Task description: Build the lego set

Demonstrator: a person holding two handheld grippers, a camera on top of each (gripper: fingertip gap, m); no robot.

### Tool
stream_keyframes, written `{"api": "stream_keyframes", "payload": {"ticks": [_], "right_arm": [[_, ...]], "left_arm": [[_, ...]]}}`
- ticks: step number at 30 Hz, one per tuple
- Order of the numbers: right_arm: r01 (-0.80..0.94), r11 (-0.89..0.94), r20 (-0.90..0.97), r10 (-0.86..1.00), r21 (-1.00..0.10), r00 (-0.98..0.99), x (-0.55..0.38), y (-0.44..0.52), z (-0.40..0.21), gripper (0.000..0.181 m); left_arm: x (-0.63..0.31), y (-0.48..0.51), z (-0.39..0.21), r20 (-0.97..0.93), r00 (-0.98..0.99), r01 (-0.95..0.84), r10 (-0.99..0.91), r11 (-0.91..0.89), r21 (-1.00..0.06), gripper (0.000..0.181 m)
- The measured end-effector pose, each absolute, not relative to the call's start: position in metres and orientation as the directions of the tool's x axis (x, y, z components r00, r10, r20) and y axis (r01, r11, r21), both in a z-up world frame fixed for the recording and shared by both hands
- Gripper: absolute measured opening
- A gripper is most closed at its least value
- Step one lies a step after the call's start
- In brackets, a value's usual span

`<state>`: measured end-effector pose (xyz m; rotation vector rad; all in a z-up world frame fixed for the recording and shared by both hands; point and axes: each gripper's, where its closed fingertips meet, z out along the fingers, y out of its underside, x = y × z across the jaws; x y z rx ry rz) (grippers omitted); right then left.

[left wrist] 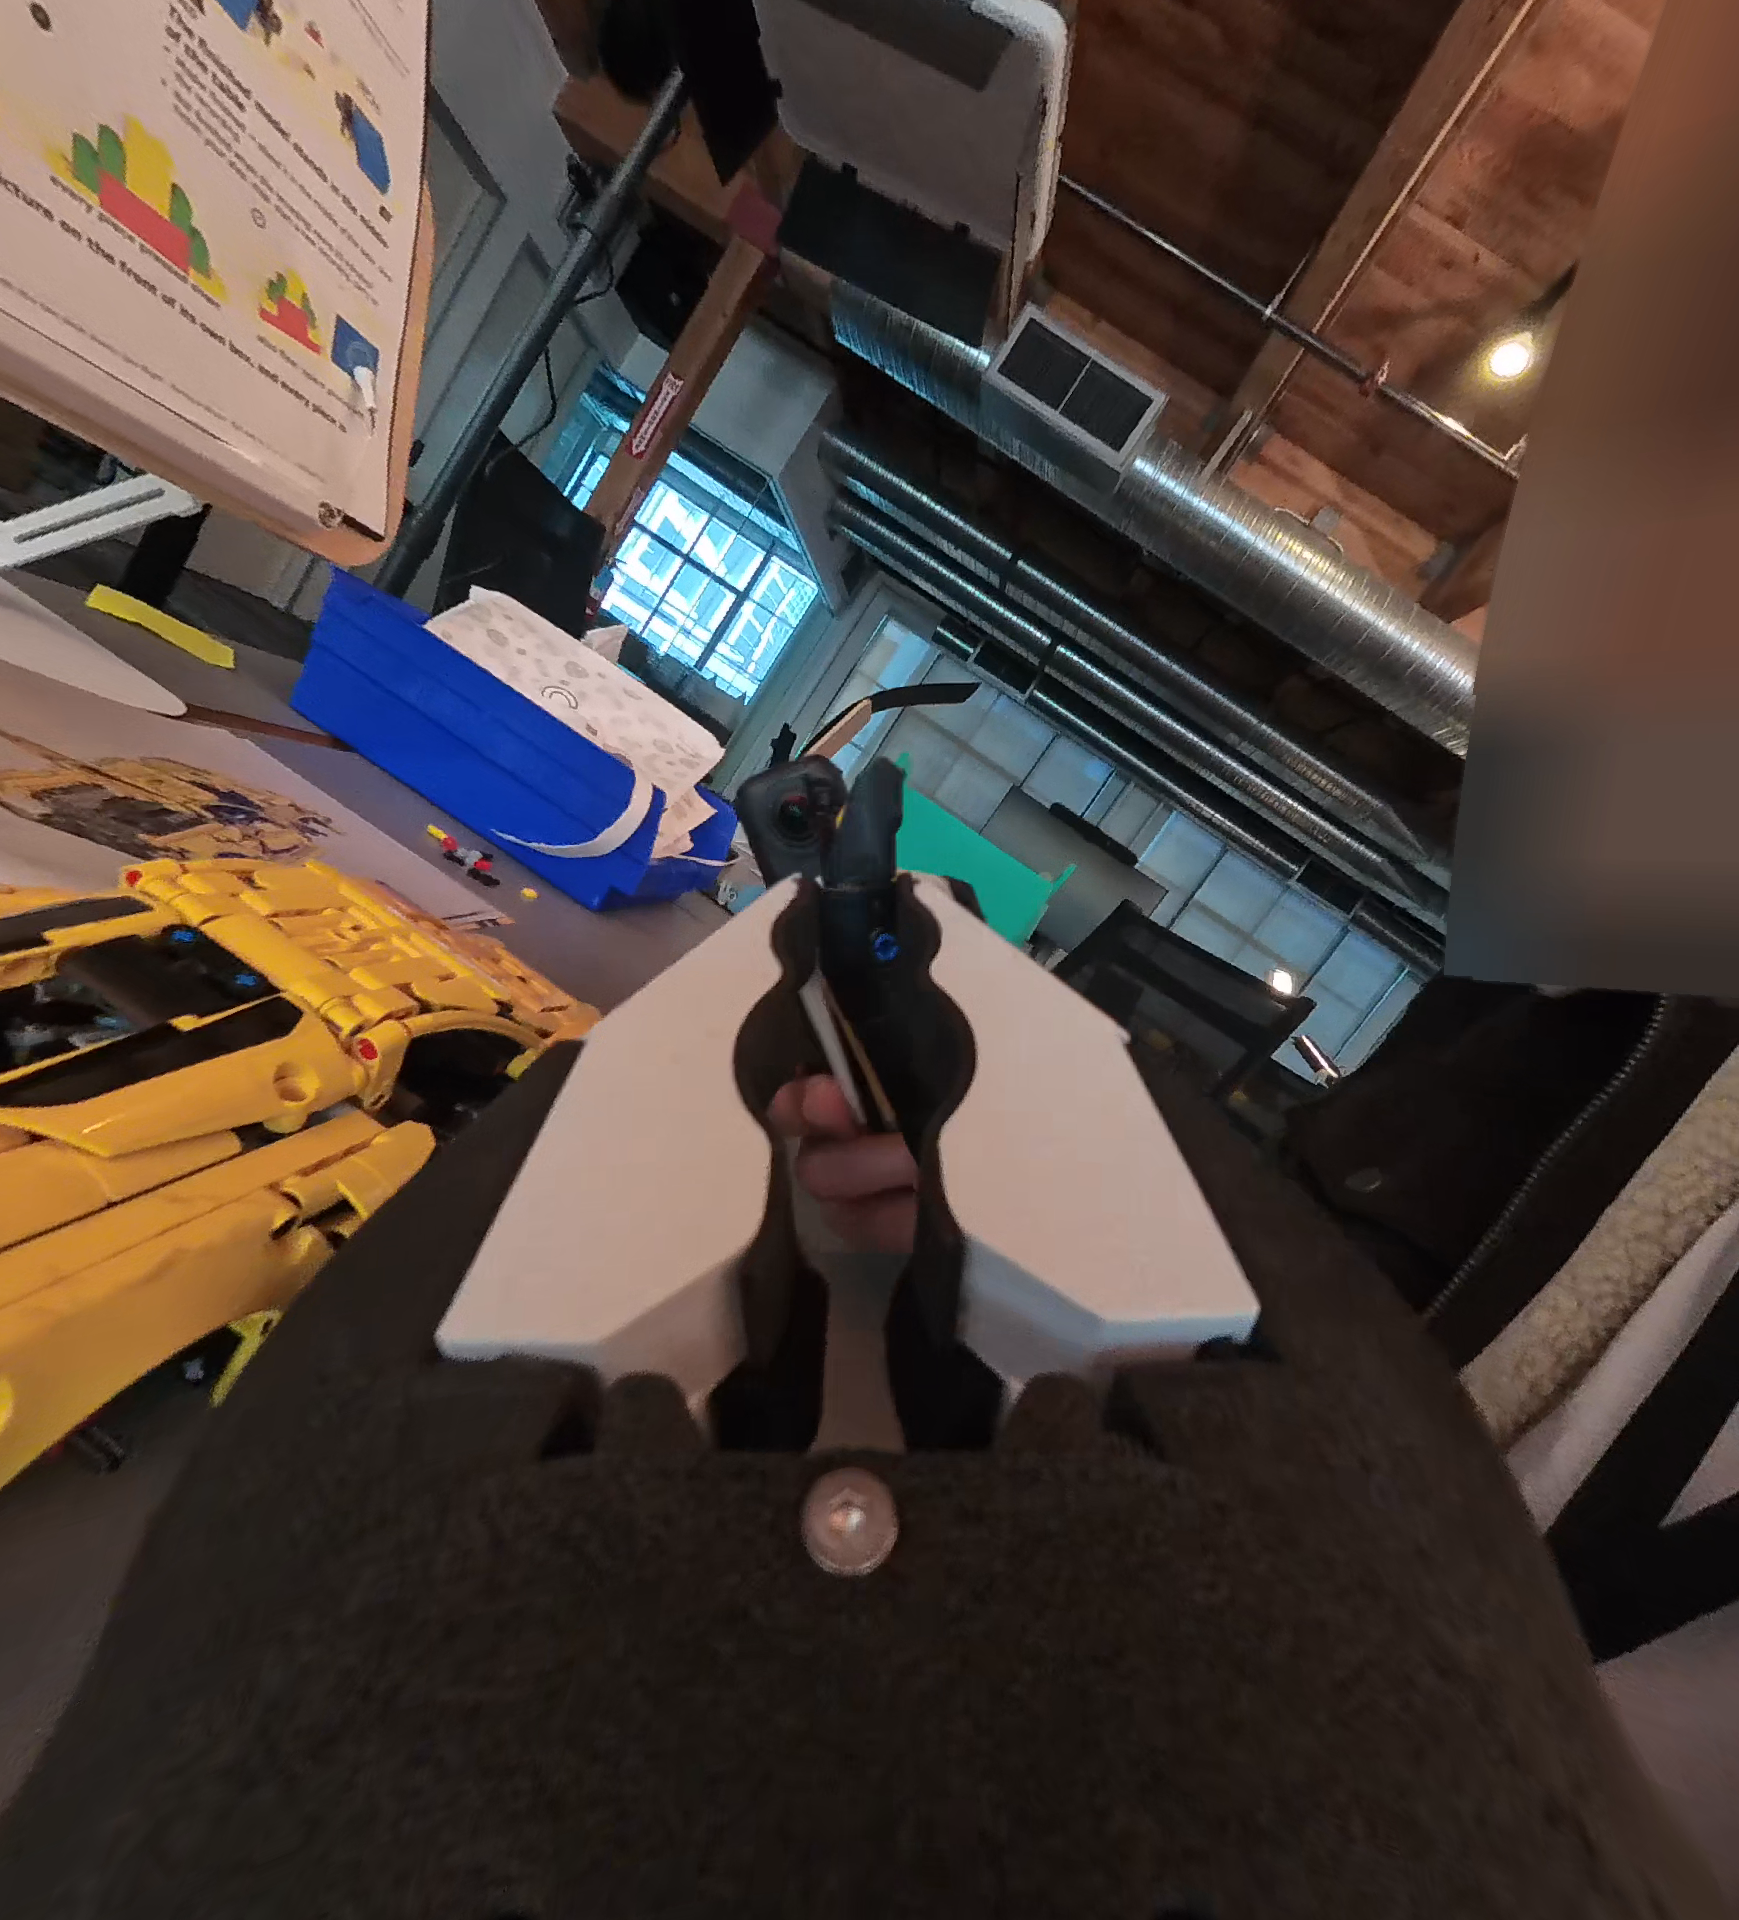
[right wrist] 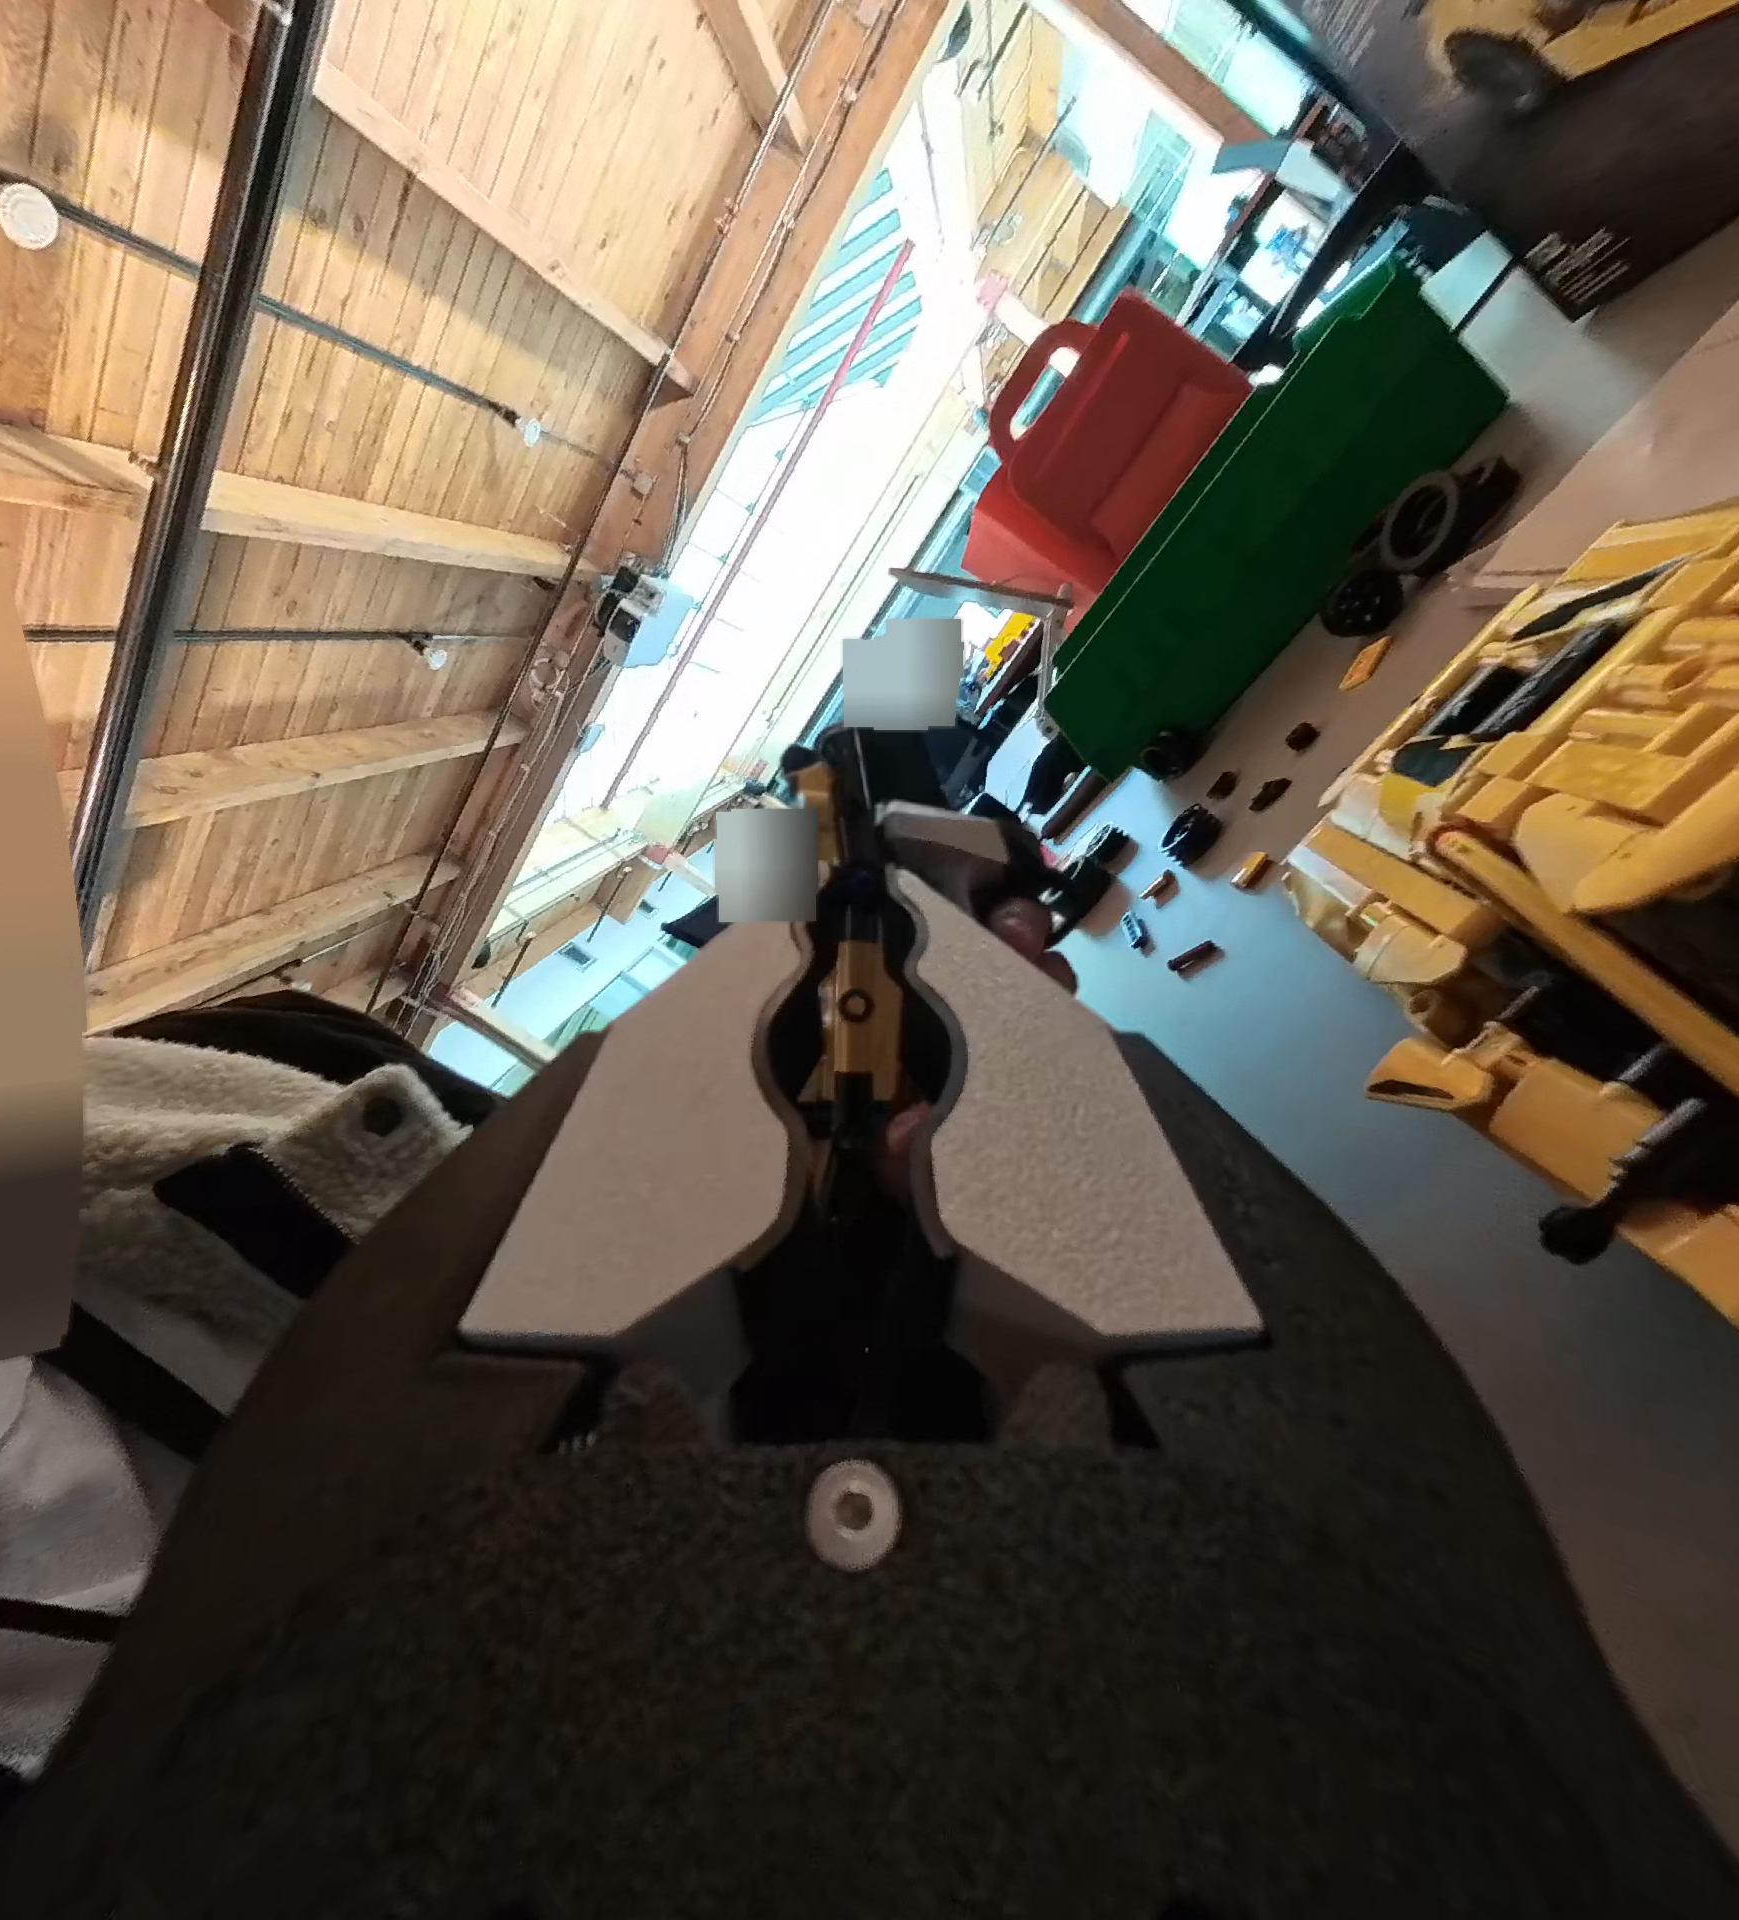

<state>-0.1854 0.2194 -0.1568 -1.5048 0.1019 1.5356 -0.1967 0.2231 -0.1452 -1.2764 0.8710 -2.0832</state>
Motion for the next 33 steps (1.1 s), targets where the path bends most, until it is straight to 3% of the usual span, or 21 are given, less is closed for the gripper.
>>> {"api": "stream_keyframes", "payload": {"ticks": [18, 24, 33], "right_arm": [[-0.644, -0.592, -0.839, 0.522, -0.484, 0.152, -0.192, 0.220, -0.162, 0.007], [-0.666, -0.647, -0.874, 0.485, -0.370, 0.015, -0.196, 0.221, -0.164, 0.006], [-0.678, -0.626, -0.854, 0.520, -0.386, 0.006, -0.190, 0.218, -0.156, 0.007]], "left_arm": [[-0.195, 0.224, -0.143, 0.565, -0.392, 0.149, -0.726, -0.656, -0.740, 0.014], [-0.192, 0.218, -0.138, 0.543, -0.394, 0.188, -0.742, -0.643, -0.742, 0.011], [-0.194, 0.220, -0.149, 0.584, -0.381, 0.082, -0.717, -0.655, -0.751, 0.011]]}}
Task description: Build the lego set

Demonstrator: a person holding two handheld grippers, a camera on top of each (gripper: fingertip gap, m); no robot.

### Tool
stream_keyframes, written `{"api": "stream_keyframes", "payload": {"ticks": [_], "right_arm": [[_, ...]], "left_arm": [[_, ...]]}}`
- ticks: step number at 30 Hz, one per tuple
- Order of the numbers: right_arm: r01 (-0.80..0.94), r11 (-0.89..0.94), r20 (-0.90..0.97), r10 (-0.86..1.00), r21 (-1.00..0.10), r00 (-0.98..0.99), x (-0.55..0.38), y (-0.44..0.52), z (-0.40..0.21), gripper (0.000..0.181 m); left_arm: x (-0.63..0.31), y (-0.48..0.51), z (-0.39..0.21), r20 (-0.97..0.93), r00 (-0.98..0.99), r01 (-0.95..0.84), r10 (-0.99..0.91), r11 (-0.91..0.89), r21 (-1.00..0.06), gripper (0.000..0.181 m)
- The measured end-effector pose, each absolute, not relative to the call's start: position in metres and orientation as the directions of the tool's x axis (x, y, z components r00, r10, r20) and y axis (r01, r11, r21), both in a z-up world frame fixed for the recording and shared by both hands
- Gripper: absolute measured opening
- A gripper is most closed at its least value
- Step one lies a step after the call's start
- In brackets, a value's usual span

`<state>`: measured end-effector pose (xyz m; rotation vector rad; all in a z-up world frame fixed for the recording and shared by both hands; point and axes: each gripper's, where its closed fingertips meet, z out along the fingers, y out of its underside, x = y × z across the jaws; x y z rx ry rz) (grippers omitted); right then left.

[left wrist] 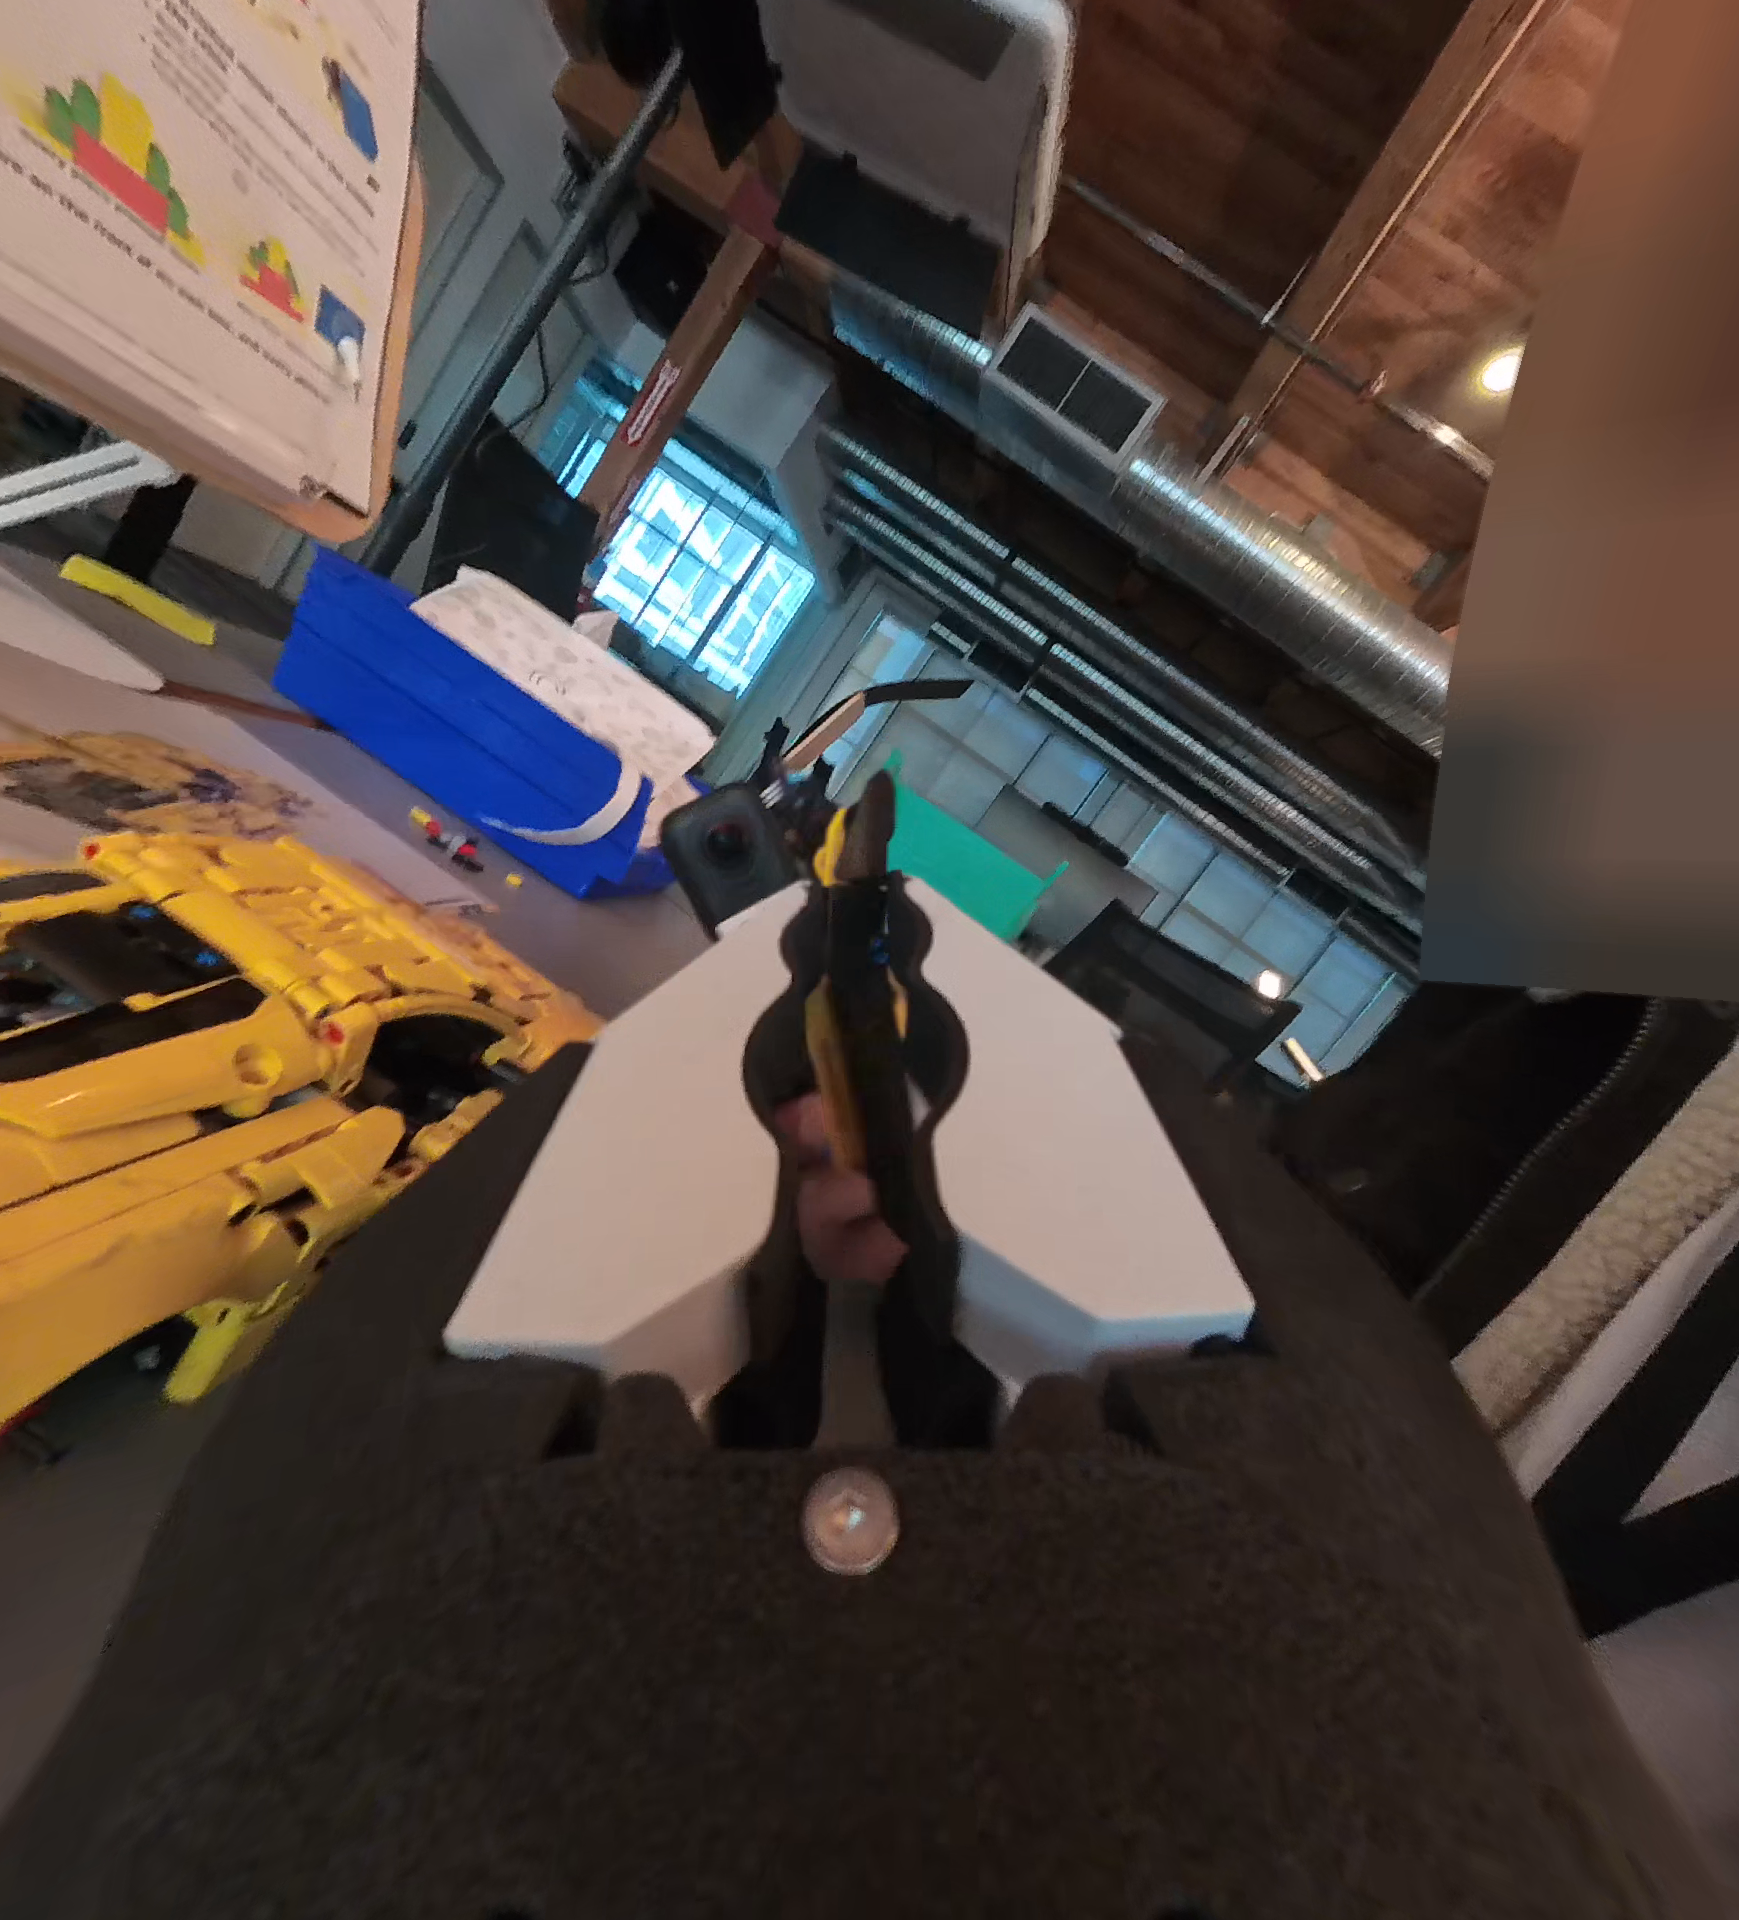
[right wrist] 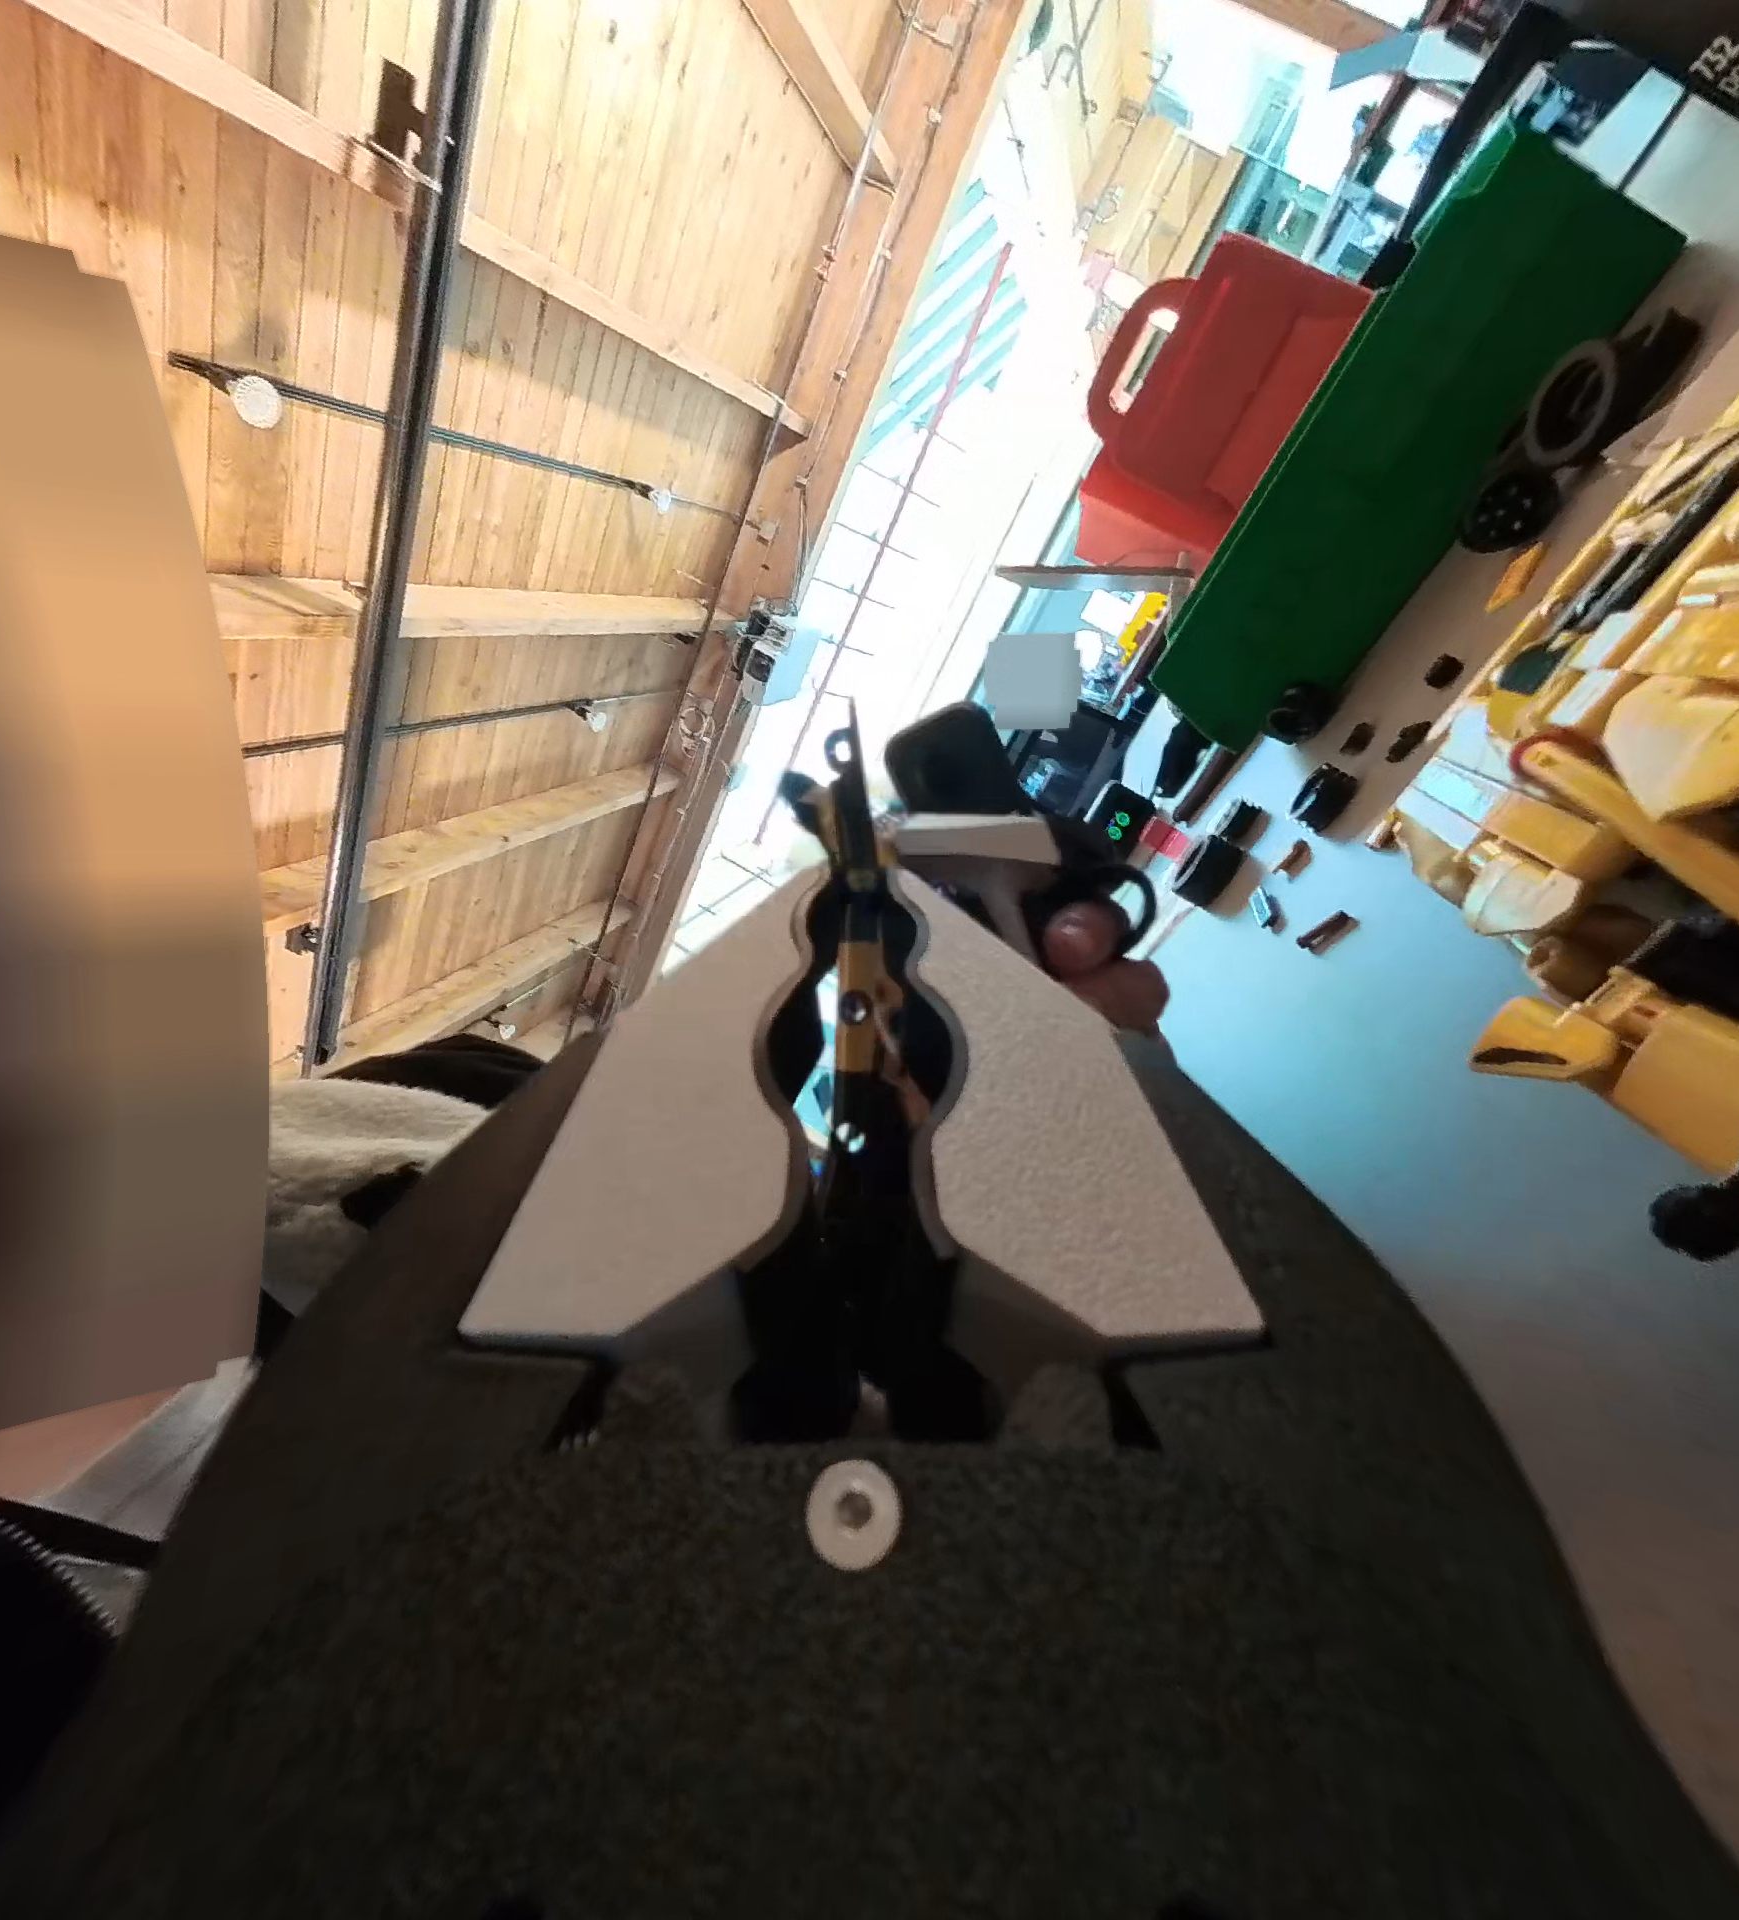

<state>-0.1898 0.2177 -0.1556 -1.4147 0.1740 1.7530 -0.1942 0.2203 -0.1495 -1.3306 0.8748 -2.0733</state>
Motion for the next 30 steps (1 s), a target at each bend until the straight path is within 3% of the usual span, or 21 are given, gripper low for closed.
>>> {"api": "stream_keyframes", "payload": {"ticks": [10, 12, 14, 16, 19, 25, 30], "right_arm": [[-0.567, -0.577, -0.800, 0.521, -0.588, 0.298, -0.185, 0.216, -0.172, 0.006], [-0.383, -0.572, -0.674, 0.476, -0.725, 0.566, -0.170, 0.216, -0.200, 0.006], [-0.092, -0.620, -0.453, 0.455, -0.779, 0.767, -0.159, 0.208, -0.235, 0.007], [0.177, -0.653, -0.230, 0.488, -0.737, 0.842, -0.156, 0.196, -0.257, 0.008], [0.471, -0.692, 0.020, 0.552, -0.548, 0.834, -0.149, 0.177, -0.279, 0.008], [0.501, -0.750, 0.002, 0.555, -0.432, 0.832, -0.144, 0.163, -0.296, 0.007], [0.472, -0.762, -0.052, 0.547, -0.444, 0.835, -0.142, 0.161, -0.304, 0.008]], "left_arm": [[-0.194, 0.215, -0.186, 0.539, -0.282, -0.139, -0.794, -0.522, -0.842, 0.010], [-0.203, 0.214, -0.201, 0.484, -0.268, -0.241, -0.833, -0.428, -0.871, 0.010], [-0.213, 0.214, -0.217, 0.430, -0.255, -0.332, -0.866, -0.339, -0.880, 0.010], [-0.219, 0.213, -0.214, 0.421, -0.284, -0.319, -0.862, -0.329, -0.889, 0.010], [-0.220, 0.217, -0.201, 0.441, -0.309, -0.238, -0.843, -0.380, -0.894, 0.010], [-0.224, 0.215, -0.187, 0.424, -0.347, -0.171, -0.837, -0.388, -0.905, 0.010], [-0.230, 0.206, -0.173, 0.399, -0.418, -0.116, -0.816, -0.387, -0.915, 0.010]]}}
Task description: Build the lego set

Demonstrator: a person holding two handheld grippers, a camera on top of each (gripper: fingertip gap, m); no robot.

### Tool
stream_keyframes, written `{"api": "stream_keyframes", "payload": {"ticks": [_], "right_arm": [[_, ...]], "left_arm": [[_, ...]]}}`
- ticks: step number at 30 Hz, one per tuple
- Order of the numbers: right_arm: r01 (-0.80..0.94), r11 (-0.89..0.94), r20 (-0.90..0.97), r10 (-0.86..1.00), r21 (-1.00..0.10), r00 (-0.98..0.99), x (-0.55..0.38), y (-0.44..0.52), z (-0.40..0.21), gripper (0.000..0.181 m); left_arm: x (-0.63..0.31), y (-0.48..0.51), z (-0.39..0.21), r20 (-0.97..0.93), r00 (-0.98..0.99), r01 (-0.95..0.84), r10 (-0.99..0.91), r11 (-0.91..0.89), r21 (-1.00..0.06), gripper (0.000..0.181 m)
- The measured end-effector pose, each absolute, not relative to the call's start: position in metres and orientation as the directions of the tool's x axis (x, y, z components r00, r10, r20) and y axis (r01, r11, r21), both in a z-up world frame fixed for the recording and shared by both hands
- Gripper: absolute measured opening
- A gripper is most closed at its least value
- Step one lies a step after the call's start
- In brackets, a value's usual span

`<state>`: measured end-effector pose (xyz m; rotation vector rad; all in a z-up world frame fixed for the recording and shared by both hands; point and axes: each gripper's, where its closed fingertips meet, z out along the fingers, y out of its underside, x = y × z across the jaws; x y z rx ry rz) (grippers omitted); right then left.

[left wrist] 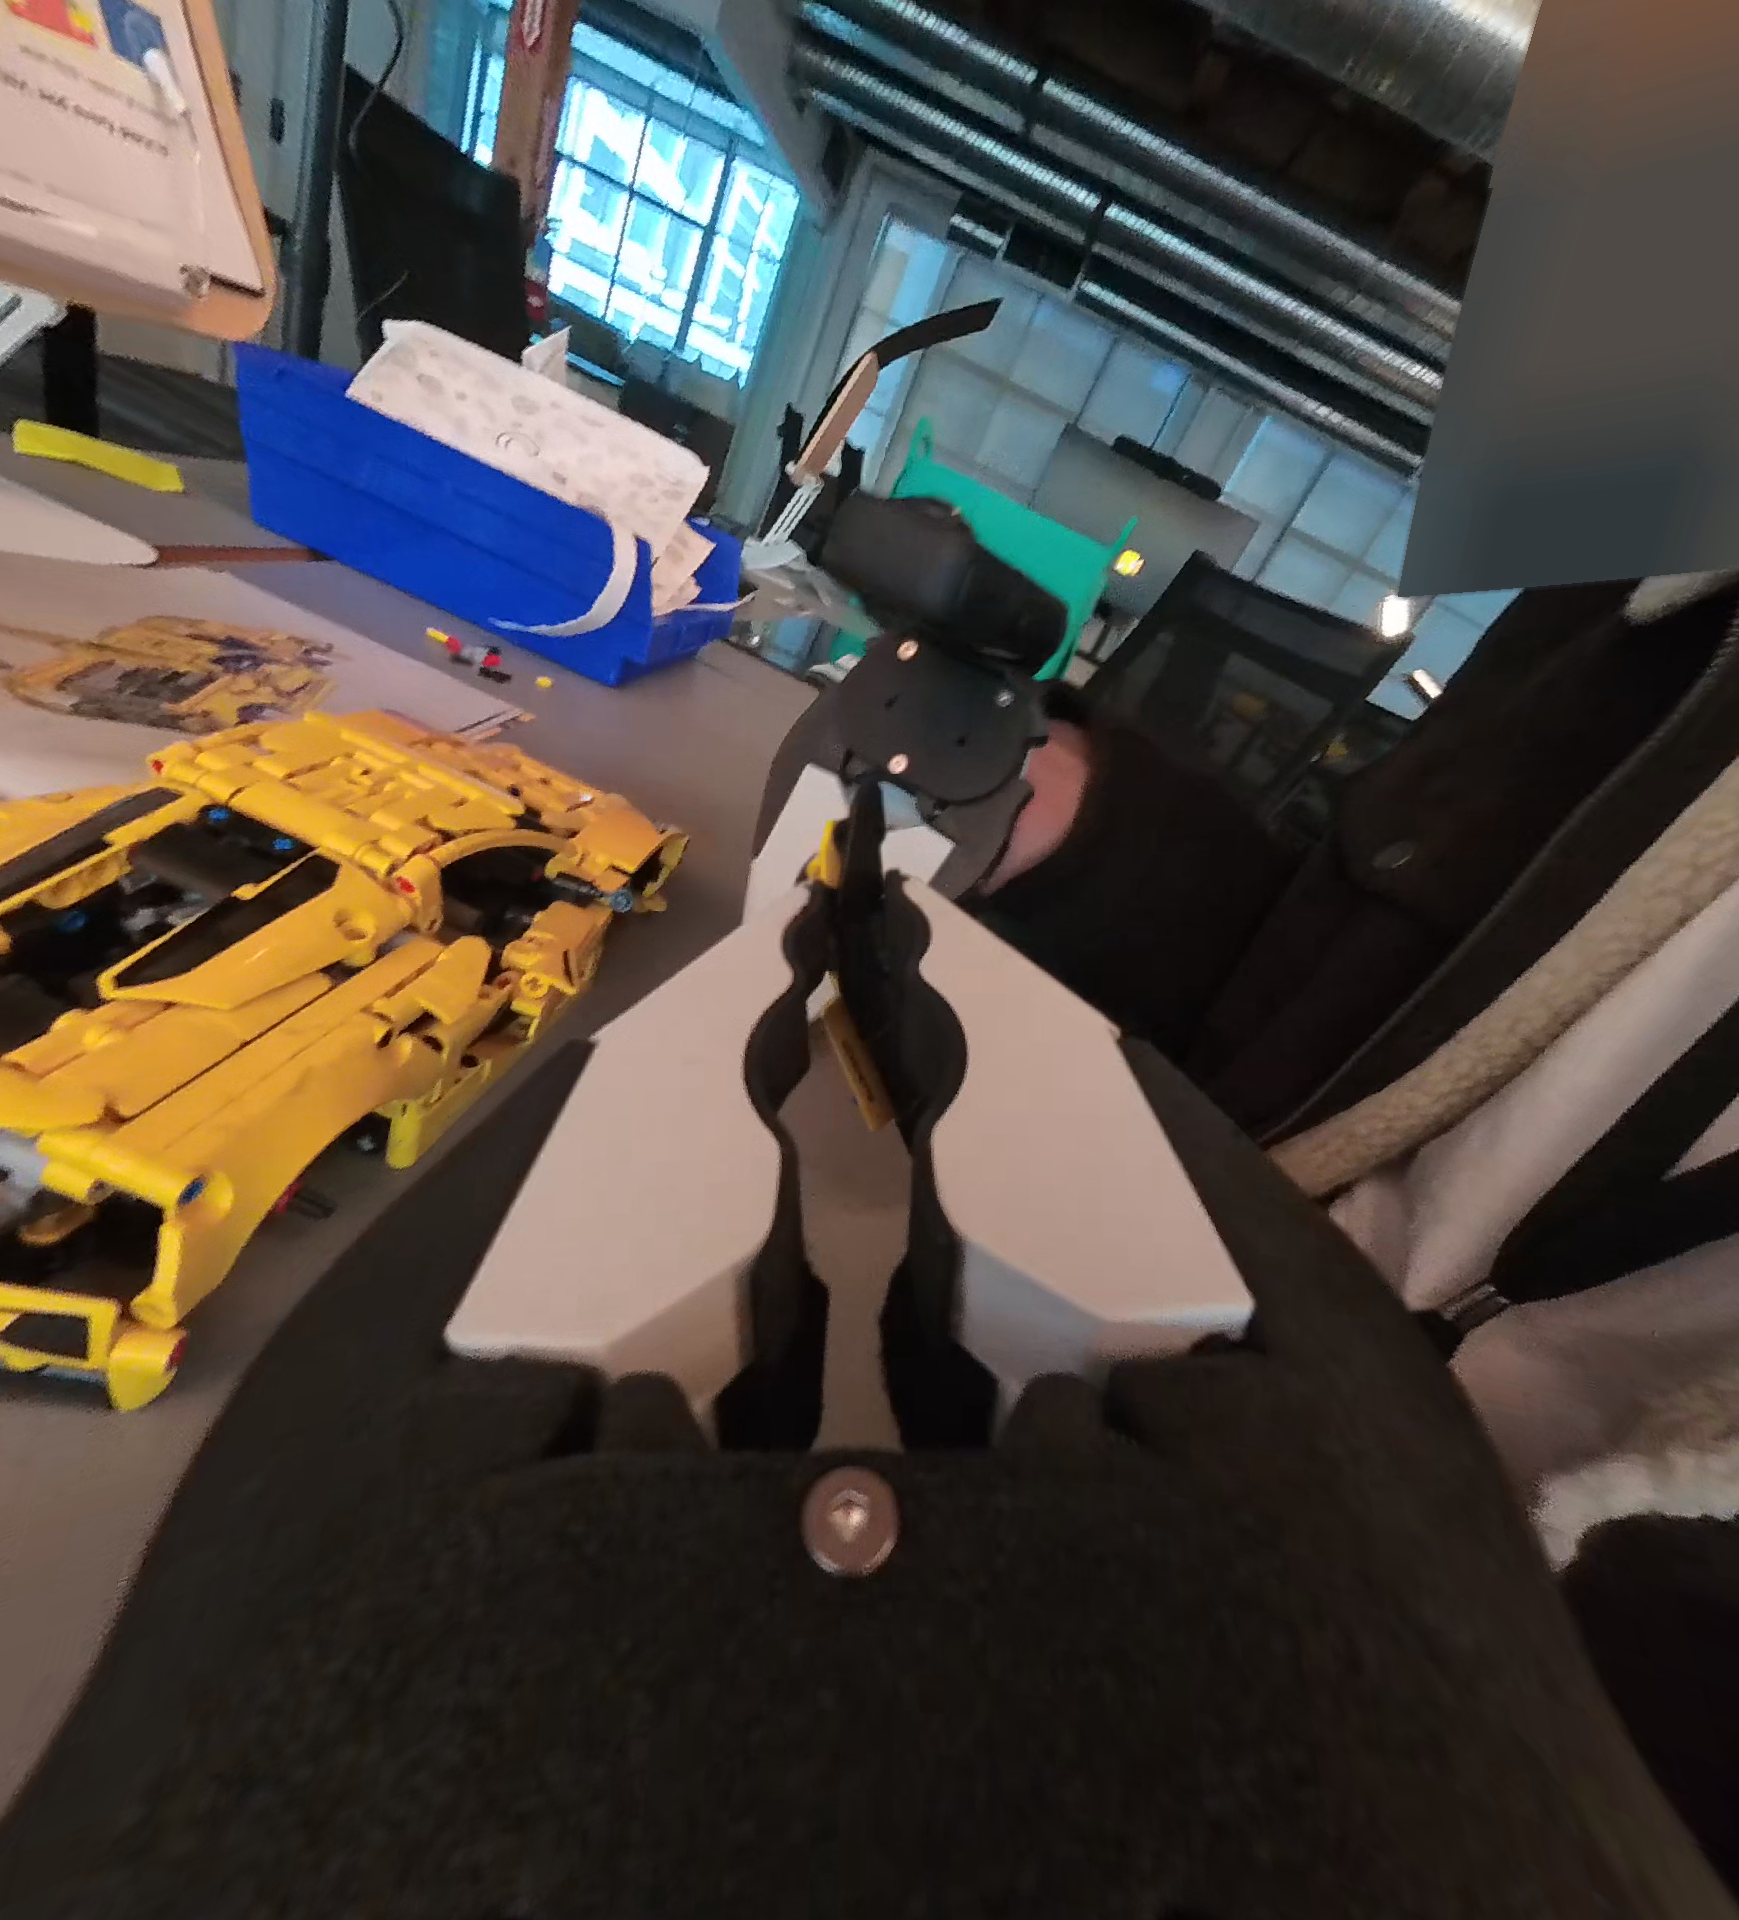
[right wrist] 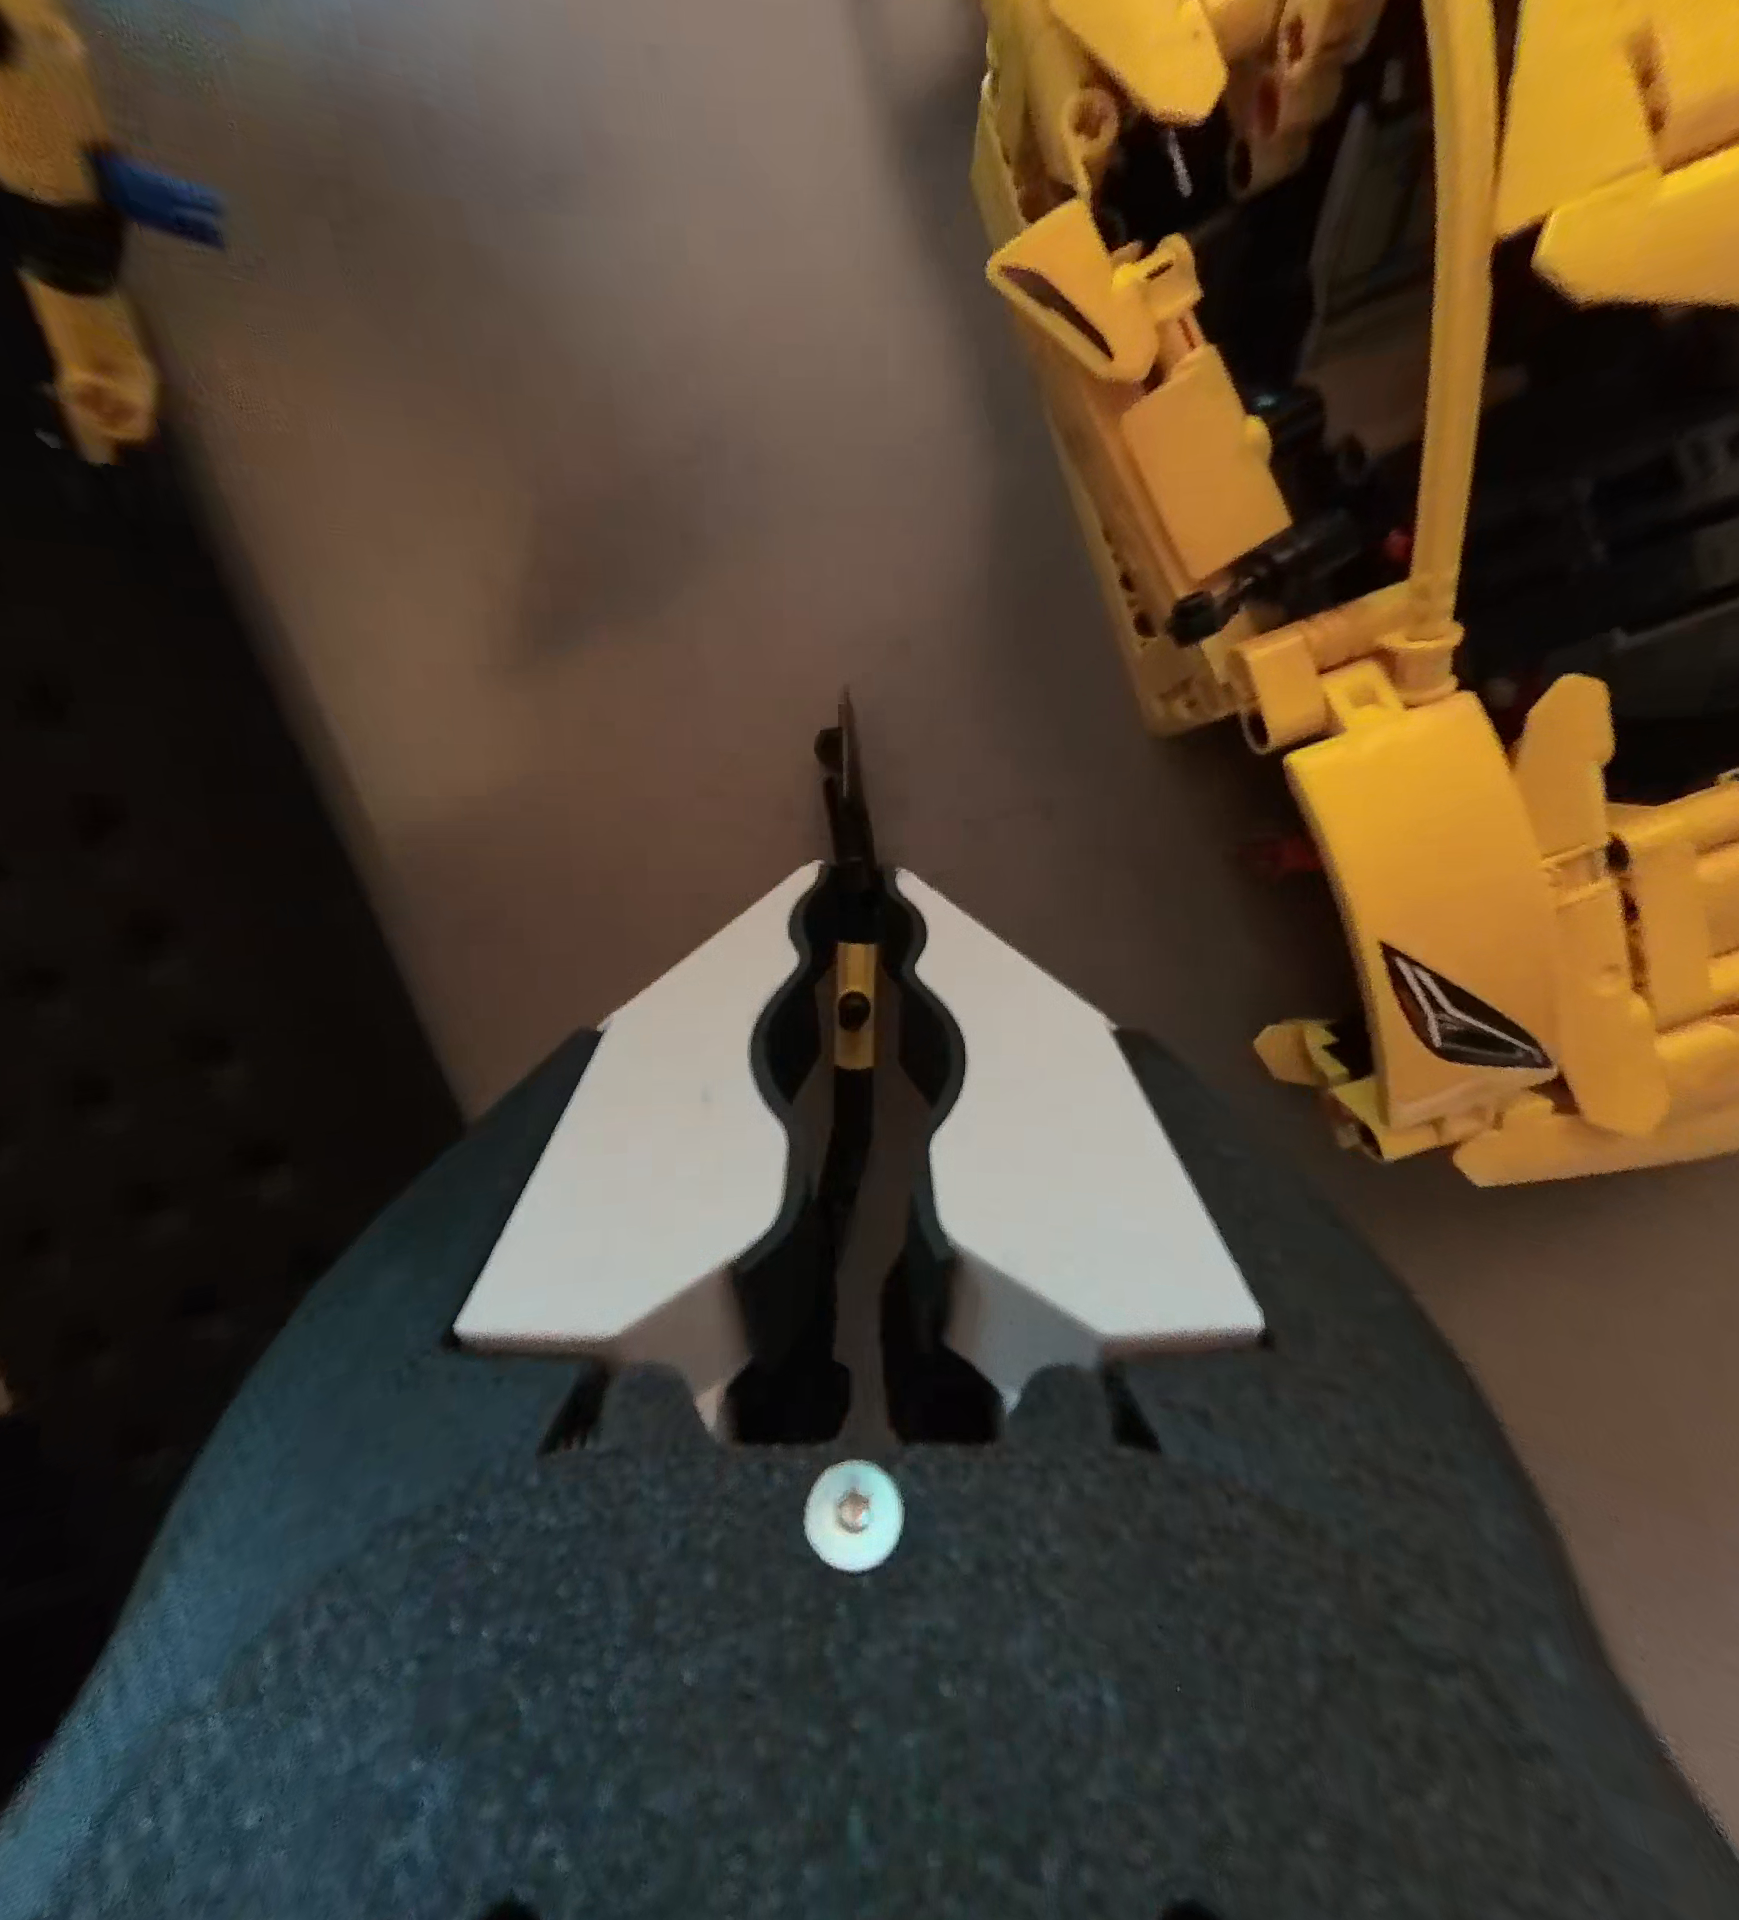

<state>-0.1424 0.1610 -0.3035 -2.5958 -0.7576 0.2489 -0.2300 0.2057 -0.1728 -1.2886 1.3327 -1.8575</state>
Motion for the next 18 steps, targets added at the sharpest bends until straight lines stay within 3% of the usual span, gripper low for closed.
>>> {"api": "stream_keyframes", "payload": {"ticks": [4, 7, 9, 11, 12, 15, 18], "right_arm": [[0.388, -0.731, -0.197, 0.574, -0.561, 0.795, -0.159, 0.160, -0.283, 0.031], [-0.005, -0.564, -0.475, 0.691, -0.826, 0.546, -0.207, 0.171, -0.196, 0.031], [-0.264, -0.591, -0.646, 0.719, -0.762, 0.255, -0.229, 0.169, -0.156, 0.035], [-0.283, -0.722, -0.750, 0.662, -0.631, -0.016, -0.252, 0.162, -0.147, 0.054], [-0.264, -0.762, -0.769, 0.632, -0.592, -0.101, -0.262, 0.159, -0.146, 0.054], [-0.208, -0.785, -0.776, 0.614, -0.583, -0.145, -0.284, 0.158, -0.152, 0.047], [-0.204, -0.771, -0.758, 0.633, -0.603, -0.156, -0.294, 0.157, -0.149, 0.026]], "left_arm": [[-0.241, 0.199, -0.149, 0.417, -0.530, -0.039, -0.739, -0.469, -0.882, 0.010], [-0.254, 0.193, -0.127, 0.399, -0.634, 0.023, -0.662, -0.532, -0.846, 0.011], [-0.262, 0.190, -0.115, 0.383, -0.690, 0.054, -0.614, -0.571, -0.819, 0.010], [-0.266, 0.187, -0.108, 0.371, -0.722, 0.067, -0.584, -0.592, -0.803, 0.010], [-0.269, 0.186, -0.106, 0.363, -0.732, 0.074, -0.576, -0.598, -0.798, 0.010], [-0.273, 0.184, -0.103, 0.351, -0.747, 0.086, -0.565, -0.604, -0.792, 0.010], [-0.269, 0.184, -0.106, 0.355, -0.728, 0.087, -0.587, -0.591, -0.802, 0.010]]}}
